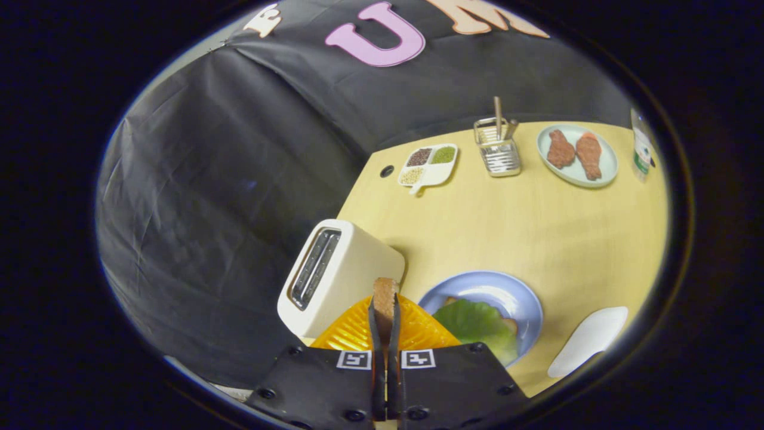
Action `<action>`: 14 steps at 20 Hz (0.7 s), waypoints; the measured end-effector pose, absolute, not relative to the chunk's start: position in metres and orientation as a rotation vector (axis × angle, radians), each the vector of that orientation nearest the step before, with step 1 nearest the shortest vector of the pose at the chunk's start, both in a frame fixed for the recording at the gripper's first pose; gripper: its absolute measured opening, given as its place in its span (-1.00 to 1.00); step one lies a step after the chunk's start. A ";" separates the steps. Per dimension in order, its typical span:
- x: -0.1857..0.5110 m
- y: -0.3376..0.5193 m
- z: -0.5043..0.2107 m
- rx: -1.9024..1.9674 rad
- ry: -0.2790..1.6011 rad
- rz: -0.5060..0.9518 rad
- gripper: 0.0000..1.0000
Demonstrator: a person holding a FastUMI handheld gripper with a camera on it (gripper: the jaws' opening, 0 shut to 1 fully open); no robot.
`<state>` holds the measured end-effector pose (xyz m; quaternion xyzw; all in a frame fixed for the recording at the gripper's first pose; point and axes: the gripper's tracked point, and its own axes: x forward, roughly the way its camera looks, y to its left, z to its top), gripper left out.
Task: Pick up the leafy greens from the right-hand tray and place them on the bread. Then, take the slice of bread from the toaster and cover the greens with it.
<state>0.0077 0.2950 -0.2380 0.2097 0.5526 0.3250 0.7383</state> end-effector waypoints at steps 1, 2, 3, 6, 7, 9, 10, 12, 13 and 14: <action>0.006 0.291 -0.242 0.471 1.218 0.706 -0.91; 0.005 0.287 -0.246 0.488 1.224 0.699 -0.91; 0.003 0.286 -0.249 0.504 1.229 0.689 -0.91; 0.005 0.267 -0.266 0.534 1.245 0.651 -0.91; 0.004 0.264 -0.271 0.547 1.249 0.638 -0.91; 0.004 0.260 -0.282 0.583 1.259 0.615 -0.91; 0.003 0.257 -0.287 0.595 1.260 0.605 -0.91; -0.002 0.254 -0.297 0.602 1.267 0.589 -0.91; -0.004 0.251 -0.301 0.608 1.272 0.580 -0.91; -0.005 0.248 -0.306 0.615 1.281 0.567 -0.91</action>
